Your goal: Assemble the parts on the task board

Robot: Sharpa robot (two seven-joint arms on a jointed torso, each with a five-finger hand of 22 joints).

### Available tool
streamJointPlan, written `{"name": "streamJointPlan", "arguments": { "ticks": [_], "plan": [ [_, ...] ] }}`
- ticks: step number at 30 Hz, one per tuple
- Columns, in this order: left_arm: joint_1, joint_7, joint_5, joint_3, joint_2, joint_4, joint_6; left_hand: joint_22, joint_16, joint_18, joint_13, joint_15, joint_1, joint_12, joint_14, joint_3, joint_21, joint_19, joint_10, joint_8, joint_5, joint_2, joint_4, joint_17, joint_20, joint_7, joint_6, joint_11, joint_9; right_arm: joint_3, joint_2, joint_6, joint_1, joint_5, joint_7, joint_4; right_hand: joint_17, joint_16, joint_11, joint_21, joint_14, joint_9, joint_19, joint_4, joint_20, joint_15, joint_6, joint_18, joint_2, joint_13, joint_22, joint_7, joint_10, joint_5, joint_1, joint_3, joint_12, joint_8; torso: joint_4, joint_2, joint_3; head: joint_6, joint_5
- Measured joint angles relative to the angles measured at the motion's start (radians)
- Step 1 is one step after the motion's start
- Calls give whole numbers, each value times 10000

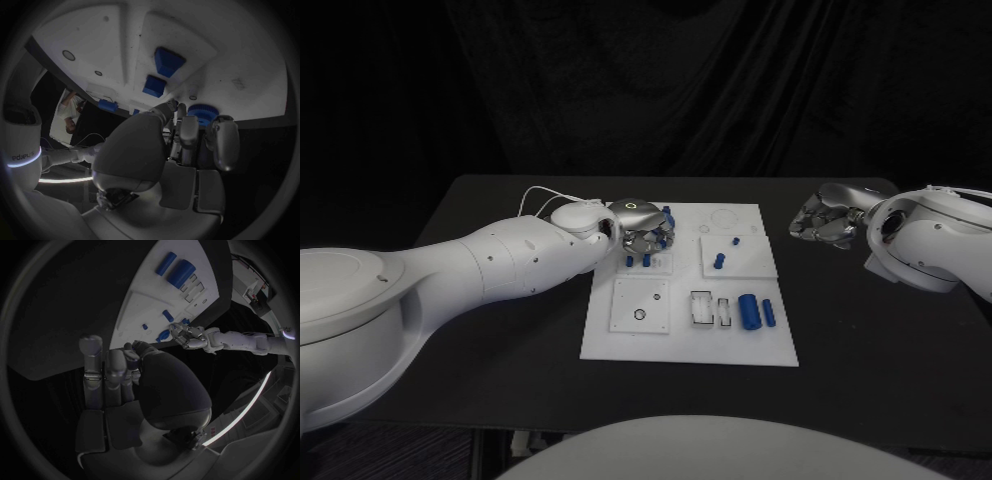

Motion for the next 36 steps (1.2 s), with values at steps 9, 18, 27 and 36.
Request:
{"name": "streamJointPlan", "arguments": {
  "ticks": [9,18,27,36],
  "plan": [
    [289,44,-3,22,-933,1236,-706,-1,0,2,-180,1,7,-36,72,-18,68,91,290,43,38,5,-97,-103,18,99,246,32,-54,-1,-46,28,0,1,-18,2,-47,-54,0,-76,-74,-9,0,0,0,-1,0,0,0,-45,-1,0,0,0,0,0,-55,0,25,-23,11,0,-55],
    [387,-89,-4,18,-1614,1866,-791,-2,0,2,-233,2,7,-83,72,-1,107,112,334,42,38,5,-136,-167,-4,121,268,56,-65,-1,-63,98,0,1,-43,-29,-66,-54,0,-128,-74,-8,-73,0,0,-1,0,-2,1,-60,-2,0,-71,0,-1,-1,-55,0,98,-63,38,0,-107],
    [370,-263,-5,-3,-1628,1693,-564,-2,71,4,-319,75,6,-158,215,-1,297,303,414,40,37,4,-136,-35,-18,207,354,136,-100,-3,-84,167,-21,1,-64,-49,-75,-89,0,-128,-74,-8,-73,-19,0,-1,0,-2,1,-68,-3,0,-71,0,-1,18,-55,0,149,-104,78,0,-107],
    [210,-386,-5,-7,-1472,1396,-367,-3,72,6,-391,75,6,-267,215,-29,297,303,427,39,37,3,-162,-103,-18,207,353,149,-109,-4,-88,211,-43,1,-75,-49,-77,-115,0,-128,-74,-7,-73,-27,0,-1,0,-2,1,-69,-4,0,-71,0,-1,27,-55,0,191,-120,85,0,-133]
  ]
}}
